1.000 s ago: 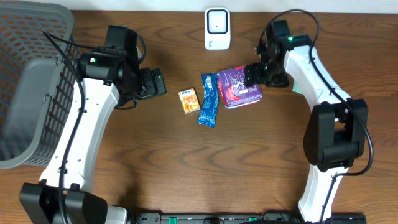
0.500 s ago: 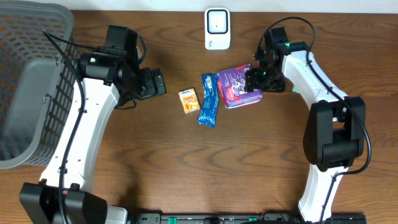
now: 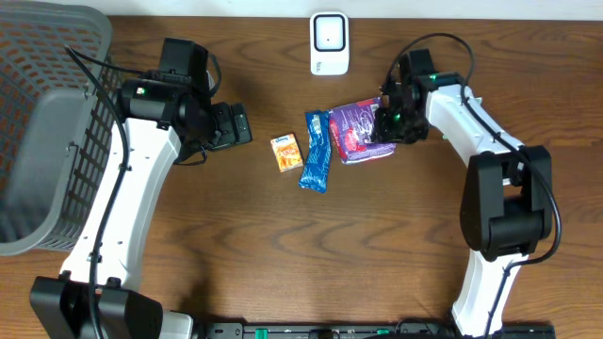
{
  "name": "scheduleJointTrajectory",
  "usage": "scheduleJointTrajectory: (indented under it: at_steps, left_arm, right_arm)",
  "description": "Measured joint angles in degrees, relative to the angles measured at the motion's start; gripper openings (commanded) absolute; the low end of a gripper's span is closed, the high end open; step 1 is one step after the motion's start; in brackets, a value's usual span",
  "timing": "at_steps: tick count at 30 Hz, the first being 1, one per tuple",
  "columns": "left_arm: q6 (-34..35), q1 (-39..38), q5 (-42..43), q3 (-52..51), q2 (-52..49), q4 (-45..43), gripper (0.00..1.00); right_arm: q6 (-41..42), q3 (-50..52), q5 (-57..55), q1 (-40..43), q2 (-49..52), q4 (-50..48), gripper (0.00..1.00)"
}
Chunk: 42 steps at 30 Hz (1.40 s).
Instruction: Scan the item barcode
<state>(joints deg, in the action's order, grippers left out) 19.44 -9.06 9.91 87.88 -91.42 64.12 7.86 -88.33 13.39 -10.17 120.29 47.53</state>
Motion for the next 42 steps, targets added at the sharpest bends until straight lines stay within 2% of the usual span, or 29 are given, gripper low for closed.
scheduleJointTrajectory:
  at_steps: [12, 21, 24, 29, 30, 34, 36, 38, 42]
  left_arm:
    - [0.0, 0.0, 0.0, 0.0, 0.0, 0.0, 0.98]
    - [0.0, 0.0, 0.0, 0.0, 0.0, 0.0, 0.98]
    - [0.0, 0.0, 0.0, 0.0, 0.0, 0.0, 0.98]
    - [0.0, 0.0, 0.0, 0.0, 0.0, 0.0, 0.98]
    - [0.0, 0.0, 0.0, 0.0, 0.0, 0.0, 0.98]
    - [0.0, 0.0, 0.0, 0.0, 0.0, 0.0, 0.98]
    - [0.0, 0.0, 0.0, 0.0, 0.0, 0.0, 0.98]
    - [0.0, 0.0, 0.0, 0.0, 0.0, 0.0, 0.98]
    - [0.0, 0.0, 0.0, 0.0, 0.0, 0.0, 0.98]
  right_arm:
    - [7.6, 0.2, -2.3, 1.4, -0.8, -0.3, 0.01]
    - [9.2, -0.9, -11.0, 8.2, -1.5, 1.5, 0.02]
    - [9.4, -1.0, -12.3, 9.0, -1.6, 1.1, 0.2]
    - [8.0, -1.1, -13.6, 9.3, -1.6, 1.3, 0.61]
    - [7.5, -1.4, -13.8, 9.4, -1.6, 1.7, 0.66]
    - [6.6, -3.9, -14.0, 9.5, -1.8, 4.4, 0.68]
    - [6.5, -5.0, -13.3, 9.4, -2.5, 5.6, 0.75]
    - [6.2, -6.4, -11.8, 9.4, -3.9, 7.1, 0.87]
    - [5.9, -7.7, -4.8, 9.0, -8.1, 7.9, 0.89]
